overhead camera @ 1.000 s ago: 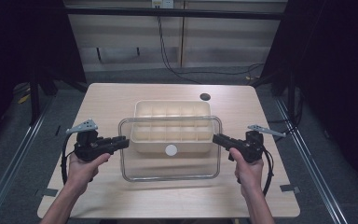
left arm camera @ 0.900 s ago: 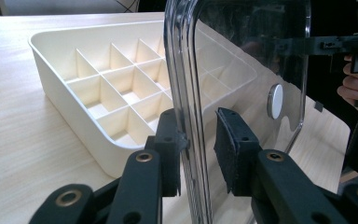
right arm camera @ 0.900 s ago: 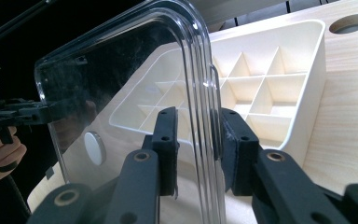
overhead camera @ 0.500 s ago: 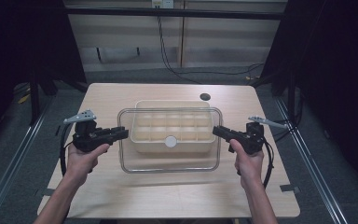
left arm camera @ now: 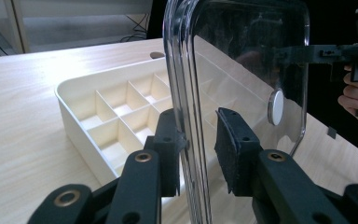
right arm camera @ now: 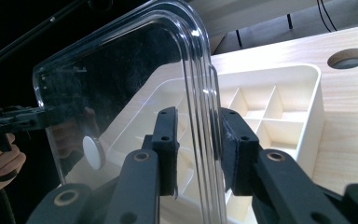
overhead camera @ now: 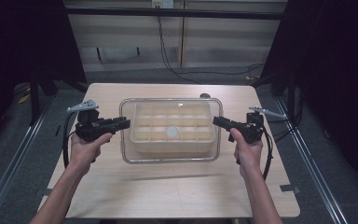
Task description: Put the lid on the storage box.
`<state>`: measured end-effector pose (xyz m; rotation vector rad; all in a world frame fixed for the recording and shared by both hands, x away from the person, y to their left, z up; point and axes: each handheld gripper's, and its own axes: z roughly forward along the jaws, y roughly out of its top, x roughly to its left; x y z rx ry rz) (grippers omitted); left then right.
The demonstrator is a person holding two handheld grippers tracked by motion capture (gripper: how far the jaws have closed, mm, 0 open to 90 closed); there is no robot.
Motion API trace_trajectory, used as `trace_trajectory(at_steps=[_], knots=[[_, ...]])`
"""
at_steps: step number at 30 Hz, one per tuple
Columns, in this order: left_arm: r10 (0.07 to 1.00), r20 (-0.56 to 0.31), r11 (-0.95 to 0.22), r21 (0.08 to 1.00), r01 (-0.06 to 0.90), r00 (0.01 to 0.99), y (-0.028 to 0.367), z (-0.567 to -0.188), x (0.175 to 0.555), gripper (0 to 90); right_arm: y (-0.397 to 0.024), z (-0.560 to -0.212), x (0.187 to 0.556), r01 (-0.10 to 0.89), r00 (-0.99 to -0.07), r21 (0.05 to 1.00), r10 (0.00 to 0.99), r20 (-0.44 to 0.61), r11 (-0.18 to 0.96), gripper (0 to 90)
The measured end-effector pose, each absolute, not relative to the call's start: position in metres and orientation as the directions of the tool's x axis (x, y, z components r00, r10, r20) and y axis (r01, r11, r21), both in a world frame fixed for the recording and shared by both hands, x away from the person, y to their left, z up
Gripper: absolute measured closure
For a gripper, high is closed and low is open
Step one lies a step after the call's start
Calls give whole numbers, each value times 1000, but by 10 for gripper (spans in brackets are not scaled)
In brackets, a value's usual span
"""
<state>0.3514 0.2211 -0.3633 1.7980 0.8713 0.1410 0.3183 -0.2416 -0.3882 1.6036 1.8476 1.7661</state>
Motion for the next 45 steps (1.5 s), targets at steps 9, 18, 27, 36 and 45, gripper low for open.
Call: trace_trajectory(at_steps=[9, 18, 27, 36, 45], knots=[[640, -309, -136, 856, 499, 704, 221, -359, 361, 706, -239, -387, 331, 576, -431, 779, 718, 546, -247, 704], [650, -300, -143, 854, 500, 698, 220, -353, 376, 702, -239, -377, 348, 570, -435, 788, 729, 529, -232, 703], [653, -323, -122, 848, 516, 685, 216, -353, 392, 704, -240, -368, 365, 569, -427, 791, 741, 519, -226, 701], [662, -297, -155, 844, 514, 688, 208, -350, 405, 700, -246, -374, 376, 576, -403, 777, 739, 540, -254, 698], [680, -300, -160, 830, 535, 669, 204, -356, 415, 693, -247, -382, 385, 601, -384, 761, 747, 542, -244, 697]])
